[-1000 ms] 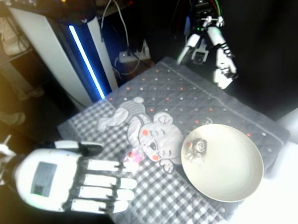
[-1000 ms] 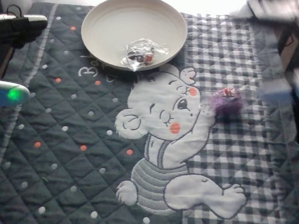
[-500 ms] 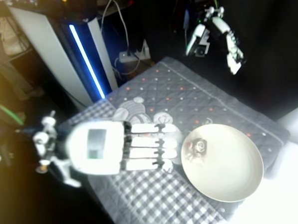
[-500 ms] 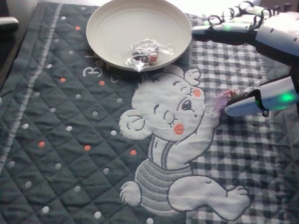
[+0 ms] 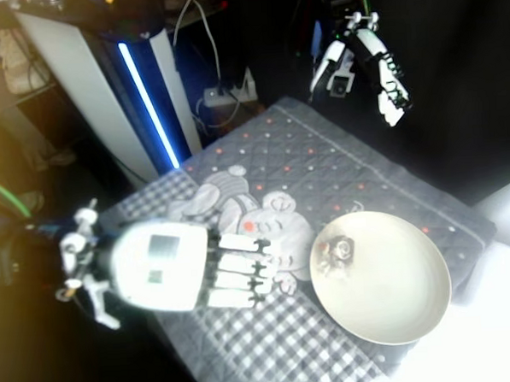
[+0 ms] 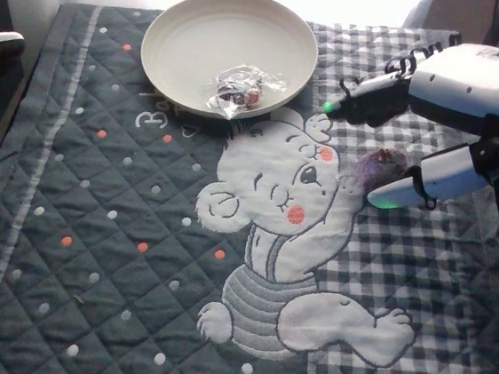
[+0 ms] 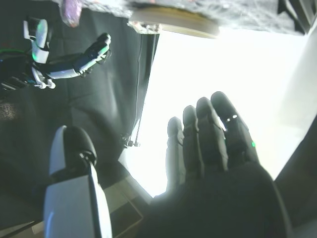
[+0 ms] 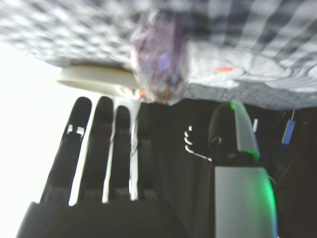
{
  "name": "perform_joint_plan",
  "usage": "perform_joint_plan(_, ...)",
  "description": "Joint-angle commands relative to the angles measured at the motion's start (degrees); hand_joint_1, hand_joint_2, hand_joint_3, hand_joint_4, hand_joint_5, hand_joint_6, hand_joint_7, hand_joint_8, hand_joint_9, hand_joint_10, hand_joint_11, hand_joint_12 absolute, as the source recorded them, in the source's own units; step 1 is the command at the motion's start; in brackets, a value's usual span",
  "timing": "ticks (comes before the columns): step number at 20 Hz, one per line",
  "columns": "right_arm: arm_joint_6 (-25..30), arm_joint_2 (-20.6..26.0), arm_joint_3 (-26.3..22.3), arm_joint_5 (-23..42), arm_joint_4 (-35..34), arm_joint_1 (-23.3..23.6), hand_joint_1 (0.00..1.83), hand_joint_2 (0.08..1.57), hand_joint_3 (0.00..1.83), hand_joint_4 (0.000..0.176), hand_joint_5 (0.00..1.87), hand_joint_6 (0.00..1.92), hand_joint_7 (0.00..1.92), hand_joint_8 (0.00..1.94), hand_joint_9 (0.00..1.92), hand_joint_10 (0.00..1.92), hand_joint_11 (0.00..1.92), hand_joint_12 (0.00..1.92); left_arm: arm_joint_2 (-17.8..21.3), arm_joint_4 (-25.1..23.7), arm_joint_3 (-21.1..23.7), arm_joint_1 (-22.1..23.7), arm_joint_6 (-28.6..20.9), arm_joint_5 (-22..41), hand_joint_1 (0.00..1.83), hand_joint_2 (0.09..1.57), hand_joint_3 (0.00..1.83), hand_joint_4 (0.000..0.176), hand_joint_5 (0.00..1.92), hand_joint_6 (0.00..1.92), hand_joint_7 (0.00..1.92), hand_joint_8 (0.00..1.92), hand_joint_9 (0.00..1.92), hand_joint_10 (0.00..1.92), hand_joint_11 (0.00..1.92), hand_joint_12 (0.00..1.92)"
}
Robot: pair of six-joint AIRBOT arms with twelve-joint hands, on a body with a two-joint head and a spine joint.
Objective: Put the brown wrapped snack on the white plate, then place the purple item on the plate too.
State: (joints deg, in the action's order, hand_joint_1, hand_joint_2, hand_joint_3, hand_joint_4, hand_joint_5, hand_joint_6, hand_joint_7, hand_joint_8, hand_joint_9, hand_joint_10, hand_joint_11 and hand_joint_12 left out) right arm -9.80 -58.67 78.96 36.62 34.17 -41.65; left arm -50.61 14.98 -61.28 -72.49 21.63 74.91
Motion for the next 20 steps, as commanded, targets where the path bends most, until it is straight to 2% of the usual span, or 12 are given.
perform_joint_plan(1,0.35,0.19,0.50,4.12,-2.28,0.74,0.94,0.97,0.00,0.000,0.65,0.01,0.74,0.45,0.57,1.15,0.39,1.65,-0.09,0.69,-0.17,0.40,-0.52,7.60,0.82,0.85,0.00,0.042,0.40,0.00,0.38,0.00,0.36,0.01,0.00,1.02)
perform_joint_plan(2,0.34,0.19,0.58,3.80,-2.21,0.74,0.97,0.98,0.00,0.000,0.70,0.01,0.63,0.87,0.49,1.41,0.37,1.78,-0.09,0.69,-0.14,0.40,-0.54,7.90,0.80,0.86,0.00,0.050,0.39,0.00,0.37,0.00,0.35,0.00,0.00,1.01)
perform_joint_plan(3,0.33,0.19,0.71,3.37,-2.12,0.74,1.00,0.99,0.00,0.000,0.72,0.00,0.55,1.15,0.45,1.59,0.36,1.89,-0.09,0.69,-0.08,0.40,-0.57,8.08,0.80,0.86,0.00,0.047,0.39,0.00,0.38,0.00,0.35,0.00,0.00,1.01)
perform_joint_plan(4,0.31,0.14,0.88,2.78,-1.97,0.74,1.02,0.97,0.00,0.000,0.73,0.00,0.51,1.20,0.41,1.58,0.32,1.89,-0.10,0.69,-0.01,0.39,-0.61,8.16,0.80,0.85,0.00,0.056,0.39,0.00,0.39,0.00,0.36,0.00,0.00,1.01)
perform_joint_plan(7,0.21,-0.02,1.16,1.46,-1.47,0.74,1.04,0.96,0.00,0.000,0.73,0.00,0.51,1.08,0.39,1.51,0.30,1.85,-0.10,0.68,0.12,0.22,-0.74,8.40,0.80,0.85,0.00,0.050,0.38,0.00,0.38,0.00,0.36,0.00,0.00,1.02)
perform_joint_plan(11,-0.41,-0.60,1.55,0.37,-1.49,0.74,1.06,0.93,0.00,0.000,0.77,0.00,0.58,0.84,0.50,1.37,0.41,1.80,-0.10,0.68,0.25,0.07,-0.93,8.91,0.83,0.85,0.00,0.055,0.38,0.00,0.37,0.00,0.34,0.00,0.00,0.97)
perform_joint_plan(13,-0.41,-1.02,1.75,-0.06,-1.47,0.74,1.08,0.93,0.00,0.000,0.80,0.00,0.47,1.10,0.45,1.56,0.41,1.92,-0.10,0.68,0.31,0.05,-1.03,9.12,0.82,0.87,0.00,0.030,0.40,0.00,0.39,0.00,0.37,0.01,0.00,1.06)
perform_joint_plan(15,-0.41,-1.33,1.89,-0.11,-1.42,0.74,1.10,0.92,0.00,0.000,0.84,0.01,0.54,1.11,0.51,1.56,0.47,1.91,-0.11,0.68,0.34,0.02,-1.06,9.12,0.82,0.87,0.00,0.031,0.40,0.00,0.39,0.00,0.38,0.01,0.00,1.07)
perform_joint_plan(16,-0.41,-1.51,2.03,-0.10,-1.40,0.74,1.21,1.09,0.01,0.000,0.92,0.72,0.92,1.13,0.69,1.31,0.57,1.70,-0.17,0.68,0.34,0.01,-1.06,9.04,0.81,0.86,0.00,0.032,0.40,0.00,0.39,0.00,0.37,0.01,0.00,1.08)
perform_joint_plan(17,-0.41,-1.65,2.16,-0.09,-1.45,0.74,1.22,1.10,0.00,0.000,1.03,0.77,0.95,1.13,0.73,1.20,0.53,1.58,-0.27,0.68,0.32,0.01,-1.06,8.98,0.82,0.86,0.00,0.031,0.40,0.00,0.39,0.00,0.38,0.01,0.00,1.08)
perform_joint_plan(19,-0.41,-1.78,2.41,-0.02,-1.75,0.75,1.24,1.10,0.00,0.000,1.13,0.69,0.92,1.18,0.73,1.19,0.48,1.57,-0.56,0.68,0.24,0.00,-1.07,8.90,0.82,0.86,0.00,0.033,0.39,0.00,0.40,0.00,0.39,0.01,0.00,1.09)
perform_joint_plan(20,-0.41,-1.78,2.74,0.06,-2.15,0.75,1.24,1.14,0.00,0.000,1.11,0.66,0.79,1.42,0.62,1.27,0.34,1.66,-0.72,0.68,0.19,0.00,-1.15,8.90,0.84,0.85,0.00,0.036,0.39,0.00,0.39,0.00,0.39,0.01,0.00,1.07)
